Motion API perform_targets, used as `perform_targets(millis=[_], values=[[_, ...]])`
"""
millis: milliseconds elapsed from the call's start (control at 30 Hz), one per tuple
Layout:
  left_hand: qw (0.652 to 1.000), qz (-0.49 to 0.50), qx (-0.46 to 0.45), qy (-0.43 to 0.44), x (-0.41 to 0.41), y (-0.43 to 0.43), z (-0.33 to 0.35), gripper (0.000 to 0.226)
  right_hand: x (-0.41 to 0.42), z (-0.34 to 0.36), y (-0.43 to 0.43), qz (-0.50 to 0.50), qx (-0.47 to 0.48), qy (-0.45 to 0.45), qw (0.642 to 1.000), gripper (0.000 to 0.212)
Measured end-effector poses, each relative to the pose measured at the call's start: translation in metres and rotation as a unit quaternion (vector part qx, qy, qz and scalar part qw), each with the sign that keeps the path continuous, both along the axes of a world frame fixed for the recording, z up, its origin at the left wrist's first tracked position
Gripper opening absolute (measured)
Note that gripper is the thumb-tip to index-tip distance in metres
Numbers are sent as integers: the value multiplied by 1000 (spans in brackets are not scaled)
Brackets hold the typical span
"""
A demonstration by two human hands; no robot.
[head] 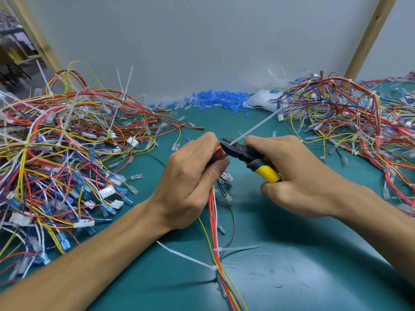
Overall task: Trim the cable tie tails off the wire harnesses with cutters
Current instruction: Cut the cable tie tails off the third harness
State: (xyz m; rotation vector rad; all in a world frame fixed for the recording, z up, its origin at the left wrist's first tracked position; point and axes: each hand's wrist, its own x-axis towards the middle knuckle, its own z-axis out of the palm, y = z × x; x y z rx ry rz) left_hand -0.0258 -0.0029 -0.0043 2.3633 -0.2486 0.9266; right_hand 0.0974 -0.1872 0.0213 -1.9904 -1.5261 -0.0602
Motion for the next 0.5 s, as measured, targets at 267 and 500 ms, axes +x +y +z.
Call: perform_targets(millis=[267,500], values=[[1000,-7,9,-1,1,1,0,25,1,1,-1,-13,-20,-6,1000,27],[1000,-3,27,-5,2,2,-2,22,1,4,-2,-3,-39,0,999,23]])
